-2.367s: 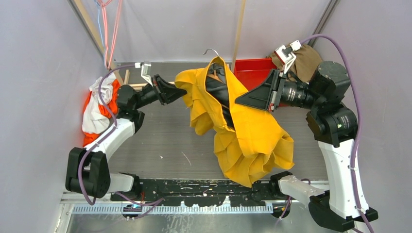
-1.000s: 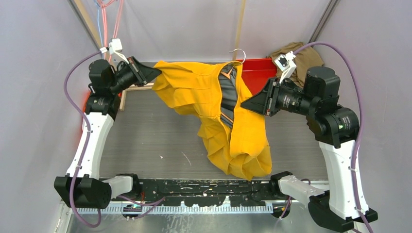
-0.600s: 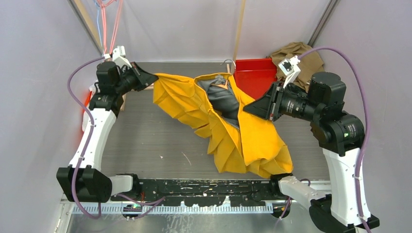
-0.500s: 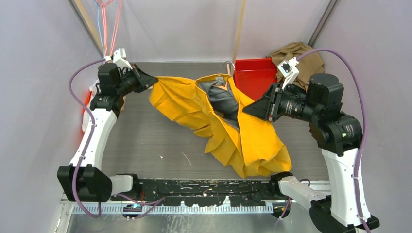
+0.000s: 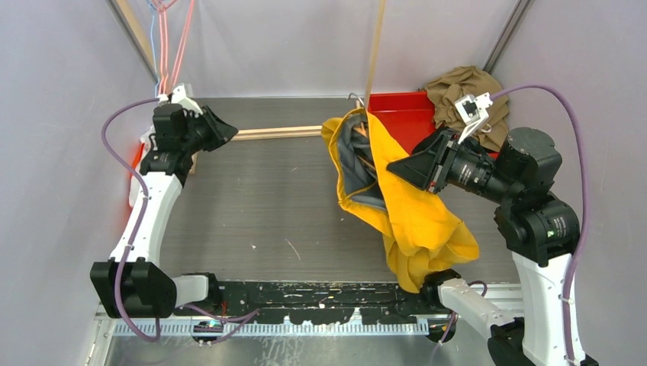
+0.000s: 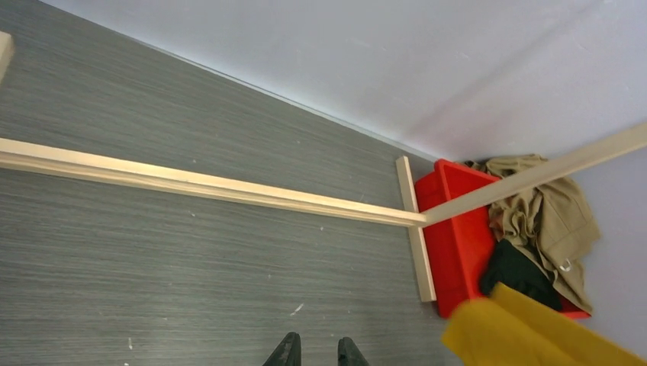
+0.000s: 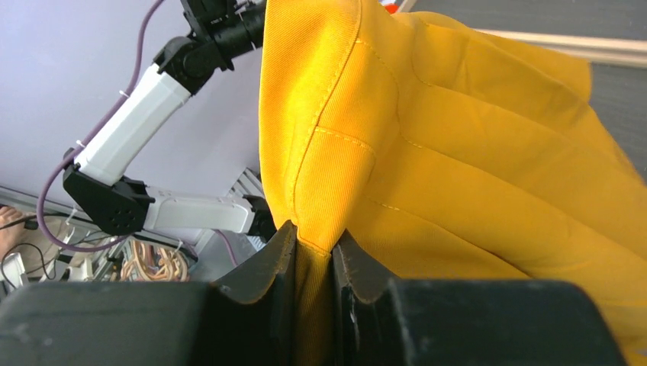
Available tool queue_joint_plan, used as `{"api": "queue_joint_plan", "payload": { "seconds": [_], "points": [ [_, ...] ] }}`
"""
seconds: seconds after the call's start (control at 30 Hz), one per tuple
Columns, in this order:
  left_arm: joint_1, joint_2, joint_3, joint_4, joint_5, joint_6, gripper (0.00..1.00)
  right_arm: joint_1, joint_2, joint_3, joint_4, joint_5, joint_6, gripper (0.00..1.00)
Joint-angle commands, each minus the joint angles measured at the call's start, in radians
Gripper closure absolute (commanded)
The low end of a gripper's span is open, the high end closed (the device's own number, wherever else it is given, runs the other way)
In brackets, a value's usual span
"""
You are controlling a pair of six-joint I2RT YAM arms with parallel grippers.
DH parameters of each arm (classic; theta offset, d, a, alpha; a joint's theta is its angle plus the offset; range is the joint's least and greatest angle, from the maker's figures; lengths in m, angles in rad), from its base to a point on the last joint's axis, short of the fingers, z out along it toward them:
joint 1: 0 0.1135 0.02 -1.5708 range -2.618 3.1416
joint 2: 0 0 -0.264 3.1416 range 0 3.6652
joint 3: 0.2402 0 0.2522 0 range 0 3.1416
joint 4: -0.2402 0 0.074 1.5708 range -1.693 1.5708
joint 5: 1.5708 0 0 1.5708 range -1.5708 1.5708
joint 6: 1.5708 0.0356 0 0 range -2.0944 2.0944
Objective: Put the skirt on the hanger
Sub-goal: Adjust the skirt on the hanger.
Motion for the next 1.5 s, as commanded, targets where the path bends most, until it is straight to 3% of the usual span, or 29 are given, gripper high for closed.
{"api": "queue_joint_plan", "payload": {
  "seconds": [0.0, 0.3, 0.5, 0.7, 0.93, 1.1, 1.2, 1.3, 1.47],
  "points": [
    [-0.070, -0.048, 0.041, 0.012, -0.004, 0.015, 0.75, -0.005, -0.008, -0.004, 0.294, -0.022, 0.040, 0.99],
    [-0.271, -0.094, 0.281, 0.019, 0.003, -0.031, 0.74, -0.005, 0.029, -0.028, 0.375, -0.014, 0.053, 0.99],
    [-0.317, -0.083, 0.330, 0.119, 0.161, -0.126, 0.67, -0.005, 0.047, -0.060, 0.452, -0.029, 0.090, 0.99],
    [-0.475, -0.054, 0.306, 0.145, 0.107, -0.089, 0.67, -0.004, 0.064, -0.089, 0.508, -0.050, 0.119, 0.99],
    [-0.679, 0.005, 0.335, 0.064, -0.043, 0.025, 0.67, -0.005, 0.079, -0.092, 0.590, -0.052, 0.172, 0.99],
    [-0.728, 0.036, 0.331, -0.060, -0.187, 0.098, 0.73, -0.005, 0.099, -0.084, 0.603, -0.002, 0.173, 0.99],
    [-0.784, -0.084, 0.309, -0.085, -0.224, 0.136, 0.67, -0.005, 0.114, -0.103, 0.608, 0.032, 0.172, 0.99],
    [-0.869, -0.130, 0.313, -0.092, -0.164, 0.193, 0.56, -0.005, 0.122, -0.131, 0.659, 0.046, 0.204, 0.99],
    [-0.977, -0.177, 0.206, -0.043, -0.088, 0.284, 0.49, -0.004, 0.145, -0.114, 0.681, 0.075, 0.252, 0.99]
  ]
}}
